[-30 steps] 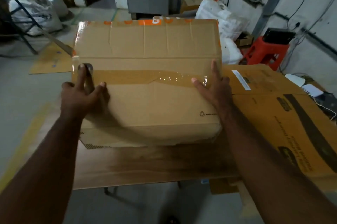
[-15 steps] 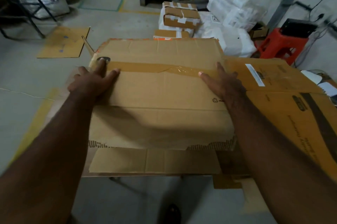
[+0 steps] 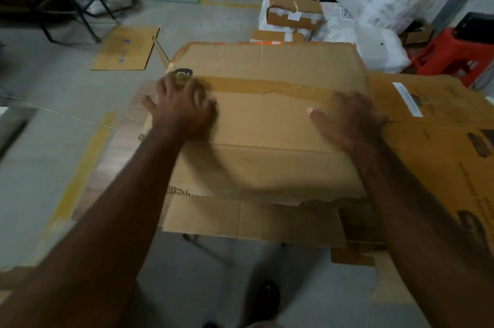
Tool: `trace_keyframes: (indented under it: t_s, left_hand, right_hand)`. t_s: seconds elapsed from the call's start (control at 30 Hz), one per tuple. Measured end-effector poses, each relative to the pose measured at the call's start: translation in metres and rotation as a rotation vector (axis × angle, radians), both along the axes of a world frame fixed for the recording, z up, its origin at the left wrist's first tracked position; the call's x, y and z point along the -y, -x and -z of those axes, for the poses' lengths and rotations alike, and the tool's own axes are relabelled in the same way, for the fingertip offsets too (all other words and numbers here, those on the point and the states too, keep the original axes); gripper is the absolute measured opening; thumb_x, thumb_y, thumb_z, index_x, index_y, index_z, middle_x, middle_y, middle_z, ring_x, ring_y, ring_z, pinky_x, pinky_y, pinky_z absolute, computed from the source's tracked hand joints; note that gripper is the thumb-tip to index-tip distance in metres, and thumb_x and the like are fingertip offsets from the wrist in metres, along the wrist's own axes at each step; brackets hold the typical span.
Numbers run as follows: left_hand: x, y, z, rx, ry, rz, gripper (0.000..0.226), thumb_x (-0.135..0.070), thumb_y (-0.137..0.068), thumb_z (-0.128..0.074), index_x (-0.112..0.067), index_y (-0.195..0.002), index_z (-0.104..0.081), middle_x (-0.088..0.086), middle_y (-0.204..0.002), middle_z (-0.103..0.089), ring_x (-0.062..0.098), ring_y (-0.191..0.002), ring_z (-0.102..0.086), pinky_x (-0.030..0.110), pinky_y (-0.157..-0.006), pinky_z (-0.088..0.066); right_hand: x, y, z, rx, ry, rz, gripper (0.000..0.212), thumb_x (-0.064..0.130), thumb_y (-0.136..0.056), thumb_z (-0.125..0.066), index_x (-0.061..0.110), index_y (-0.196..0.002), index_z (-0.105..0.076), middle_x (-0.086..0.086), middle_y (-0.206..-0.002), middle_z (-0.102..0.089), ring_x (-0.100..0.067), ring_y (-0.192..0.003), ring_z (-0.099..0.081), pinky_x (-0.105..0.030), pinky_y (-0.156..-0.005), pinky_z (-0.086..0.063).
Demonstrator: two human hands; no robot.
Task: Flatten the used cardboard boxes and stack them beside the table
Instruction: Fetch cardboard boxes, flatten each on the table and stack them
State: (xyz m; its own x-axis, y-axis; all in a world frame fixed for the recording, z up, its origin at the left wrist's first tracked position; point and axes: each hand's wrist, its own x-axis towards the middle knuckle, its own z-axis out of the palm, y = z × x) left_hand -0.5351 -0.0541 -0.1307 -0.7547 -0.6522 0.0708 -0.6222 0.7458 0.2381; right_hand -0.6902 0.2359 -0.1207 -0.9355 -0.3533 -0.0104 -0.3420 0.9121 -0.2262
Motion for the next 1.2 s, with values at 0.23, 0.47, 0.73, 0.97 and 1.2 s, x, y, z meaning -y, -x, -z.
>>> trace_keyframes:
  t_s: [0.23, 0.47, 0.73, 0.97, 1.2]
  left_hand:
    - [-0.085, -0.077, 0.051, -0.056, 0.189, 0.601, 0.118, -0.090, -0.072, -0.049, -0.027, -0.164, -0.011, 0.014, -0.170, 0.000, 0.036, -0.156, -0.001, 0.070, -0.117, 0.001]
    - [-0.091, -0.094, 0.068, 0.084, 0.361, 0.586, 0.143, -0.054, -0.061, -0.089, -0.020, -0.163, 0.006, 0.019, -0.168, 0.016, 0.041, -0.154, 0.013, 0.083, -0.110, -0.006]
    - [-0.085, -0.113, 0.029, 0.253, 0.258, 0.712, 0.139, -0.061, -0.067, -0.078, -0.020, -0.159, 0.018, 0.017, -0.165, 0.027, 0.040, -0.153, 0.020, 0.072, -0.117, 0.002]
    - [-0.075, -0.121, -0.055, 0.246, 0.038, 0.803, 0.059, -0.053, -0.086, -0.073, -0.025, -0.135, -0.059, -0.001, -0.131, -0.064, 0.022, -0.120, -0.060, 0.036, -0.101, -0.049]
    - [-0.063, -0.100, -0.098, -0.132, 0.197, 0.637, 0.034, -0.045, -0.103, -0.047, -0.020, -0.109, -0.070, 0.001, -0.086, -0.066, 0.022, -0.084, -0.063, 0.034, -0.074, -0.050]
  right_hand:
    - [0.006, -0.136, 0.041, -0.183, -0.105, -0.499, 0.114, 0.090, -0.074, -0.048, 0.034, -0.163, -0.006, -0.004, -0.172, -0.001, -0.026, -0.158, -0.004, -0.068, -0.119, -0.003]
    - [0.013, -0.159, 0.067, -0.301, -0.365, -0.389, 0.154, 0.074, -0.059, -0.082, 0.024, -0.159, 0.024, -0.016, -0.166, 0.027, -0.039, -0.155, 0.017, -0.077, -0.113, -0.008]
    - [-0.002, -0.187, 0.034, -0.126, -0.343, -0.407, 0.126, 0.057, -0.079, -0.073, 0.021, -0.162, 0.014, -0.008, -0.170, 0.020, -0.029, -0.157, 0.012, -0.064, -0.121, -0.012]
    - [-0.036, -0.181, -0.037, -0.061, -0.169, -0.465, 0.072, 0.068, -0.089, -0.058, 0.029, -0.149, -0.050, 0.005, -0.153, -0.050, -0.020, -0.137, -0.047, -0.050, -0.111, -0.032]
    - [-0.010, -0.140, -0.089, -0.305, 0.023, -0.368, 0.053, 0.068, -0.098, -0.035, 0.031, -0.114, -0.071, 0.005, -0.117, -0.073, -0.023, -0.111, -0.063, -0.051, -0.105, -0.034]
